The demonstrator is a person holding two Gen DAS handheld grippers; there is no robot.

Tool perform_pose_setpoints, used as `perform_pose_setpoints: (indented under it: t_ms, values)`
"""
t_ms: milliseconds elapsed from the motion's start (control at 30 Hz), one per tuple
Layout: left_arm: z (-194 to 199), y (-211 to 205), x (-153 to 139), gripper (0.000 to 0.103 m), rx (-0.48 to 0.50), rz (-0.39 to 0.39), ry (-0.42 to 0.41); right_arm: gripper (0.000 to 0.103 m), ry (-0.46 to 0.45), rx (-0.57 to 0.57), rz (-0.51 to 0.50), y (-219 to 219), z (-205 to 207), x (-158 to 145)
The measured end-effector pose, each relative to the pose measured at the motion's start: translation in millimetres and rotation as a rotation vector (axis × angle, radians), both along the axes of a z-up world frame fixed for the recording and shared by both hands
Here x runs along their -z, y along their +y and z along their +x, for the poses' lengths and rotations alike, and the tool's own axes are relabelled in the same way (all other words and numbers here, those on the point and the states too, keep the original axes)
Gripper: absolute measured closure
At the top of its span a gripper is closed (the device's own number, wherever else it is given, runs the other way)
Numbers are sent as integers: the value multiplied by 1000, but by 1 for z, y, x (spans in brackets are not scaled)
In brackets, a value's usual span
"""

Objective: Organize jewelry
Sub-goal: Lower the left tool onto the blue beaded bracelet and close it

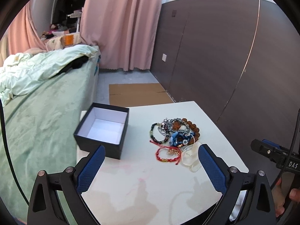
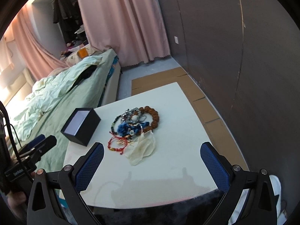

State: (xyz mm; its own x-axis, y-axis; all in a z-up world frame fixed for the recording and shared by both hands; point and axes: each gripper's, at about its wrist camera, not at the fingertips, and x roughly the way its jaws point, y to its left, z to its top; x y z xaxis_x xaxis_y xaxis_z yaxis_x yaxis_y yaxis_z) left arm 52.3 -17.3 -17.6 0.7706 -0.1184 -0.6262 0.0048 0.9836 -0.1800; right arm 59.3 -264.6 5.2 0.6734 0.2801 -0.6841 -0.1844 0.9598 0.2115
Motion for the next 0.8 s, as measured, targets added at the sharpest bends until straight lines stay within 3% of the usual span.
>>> perform_pose_setpoints:
  t_ms: [300, 500, 600, 800]
  values:
    - [26, -17, 16, 21, 70, -27, 49, 17, 62, 42, 40, -20, 21, 13]
    - [43, -29, 29, 34, 100, -41, 76, 21, 124, 27, 118, -24, 38, 25]
    - [54, -36, 37, 46, 109, -20, 90, 37, 169, 27, 179, -27, 46, 35]
    - [72, -43, 45, 49, 123, -12, 96, 43, 221, 38, 243, -26, 61, 49]
